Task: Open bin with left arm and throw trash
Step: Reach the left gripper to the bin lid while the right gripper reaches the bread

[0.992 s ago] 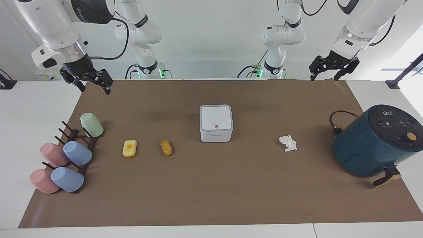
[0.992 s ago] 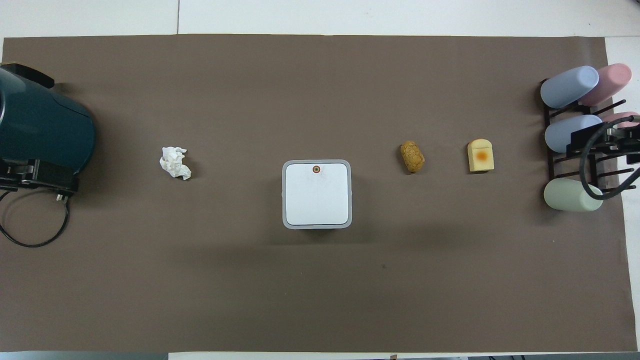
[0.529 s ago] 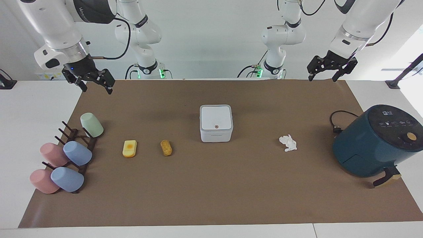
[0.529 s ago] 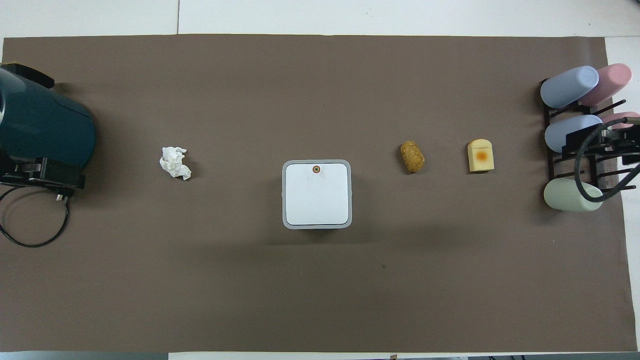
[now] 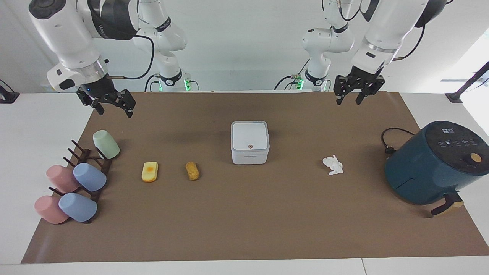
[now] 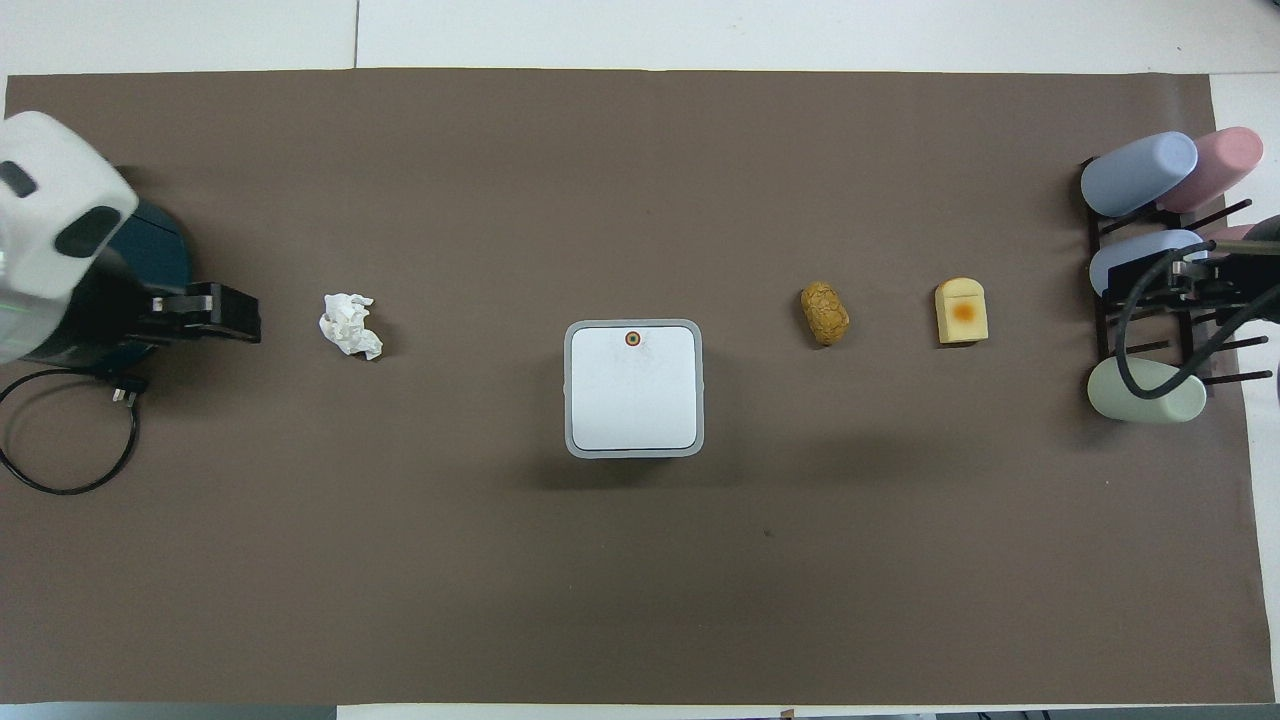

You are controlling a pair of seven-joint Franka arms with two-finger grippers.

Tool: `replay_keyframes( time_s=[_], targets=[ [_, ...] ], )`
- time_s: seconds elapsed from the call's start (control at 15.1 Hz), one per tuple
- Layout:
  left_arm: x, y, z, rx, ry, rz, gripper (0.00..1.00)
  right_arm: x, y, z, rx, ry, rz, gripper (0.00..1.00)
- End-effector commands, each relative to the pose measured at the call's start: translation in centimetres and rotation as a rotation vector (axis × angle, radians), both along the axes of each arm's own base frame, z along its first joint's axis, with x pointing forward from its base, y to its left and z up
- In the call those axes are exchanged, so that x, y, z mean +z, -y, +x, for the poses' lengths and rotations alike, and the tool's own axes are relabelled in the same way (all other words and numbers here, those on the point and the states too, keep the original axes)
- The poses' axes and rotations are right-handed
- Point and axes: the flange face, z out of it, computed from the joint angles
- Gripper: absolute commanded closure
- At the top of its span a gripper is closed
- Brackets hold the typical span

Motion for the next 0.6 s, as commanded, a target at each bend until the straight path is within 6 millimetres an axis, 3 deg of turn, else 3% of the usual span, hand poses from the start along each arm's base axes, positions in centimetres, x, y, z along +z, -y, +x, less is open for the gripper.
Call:
replay_keyframes(
  time_s=[0.0, 0.13, 0.33, 0.46, 0.53],
  targets=[
    [-2.1, 4.4, 2.2, 0.012, -0.008, -0.054, 1.00, -3.2, 0.2, -0.1, -0.001, 0.032, 0.000, 0.00],
    [-5.7, 8.5, 2.9, -0.002, -0.053, -0.040, 1.00, -6.2, 0.3, 1.2, 0.003, 0.029, 0.000, 0.00],
    [-9.0, 14.7, 4.7, 0.044, -0.069, -0.051, 1.00, -11.2, 0.3, 2.2, 0.035, 0.056, -0.002, 0.00],
    [-10.3, 18.4, 4.1, 0.054, -0.043, -0.075, 1.00, -14.4, 0.0, 1.9, 0.042, 0.082, -0.003, 0.00],
    [-10.9, 19.2, 4.1, 0.053, -0.038, -0.082, 1.00, -15.8, -0.1, 2.1, 0.047, 0.091, -0.003, 0.00]
  ],
)
